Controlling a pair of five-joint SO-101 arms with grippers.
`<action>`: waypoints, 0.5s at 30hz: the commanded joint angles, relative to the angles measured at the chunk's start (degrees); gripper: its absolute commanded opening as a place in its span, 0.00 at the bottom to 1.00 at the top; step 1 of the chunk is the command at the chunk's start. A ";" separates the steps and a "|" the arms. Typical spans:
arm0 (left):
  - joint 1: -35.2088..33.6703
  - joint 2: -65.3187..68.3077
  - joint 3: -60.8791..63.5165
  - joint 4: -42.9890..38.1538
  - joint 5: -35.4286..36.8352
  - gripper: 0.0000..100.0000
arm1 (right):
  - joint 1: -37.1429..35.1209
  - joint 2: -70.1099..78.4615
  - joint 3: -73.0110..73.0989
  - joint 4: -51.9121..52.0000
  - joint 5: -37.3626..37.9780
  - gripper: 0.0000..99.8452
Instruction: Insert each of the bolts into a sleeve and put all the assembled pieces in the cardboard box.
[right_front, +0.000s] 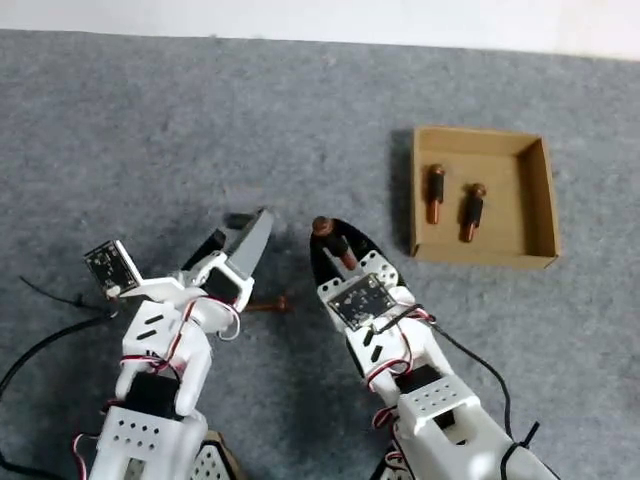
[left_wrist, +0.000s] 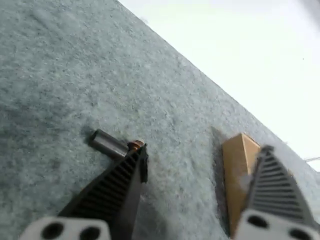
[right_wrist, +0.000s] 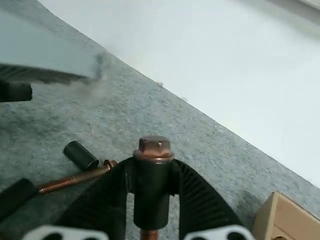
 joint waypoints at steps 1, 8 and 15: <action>-3.21 -0.84 -2.59 -1.32 0.26 0.18 | 0.92 -1.89 1.10 -2.24 0.44 0.00; -6.64 -0.75 1.27 -8.62 -9.23 0.02 | 9.63 -1.63 1.10 -1.89 0.35 0.00; -5.41 -0.57 2.07 -9.14 -11.43 0.01 | 23.60 -0.31 -13.85 13.67 0.18 0.00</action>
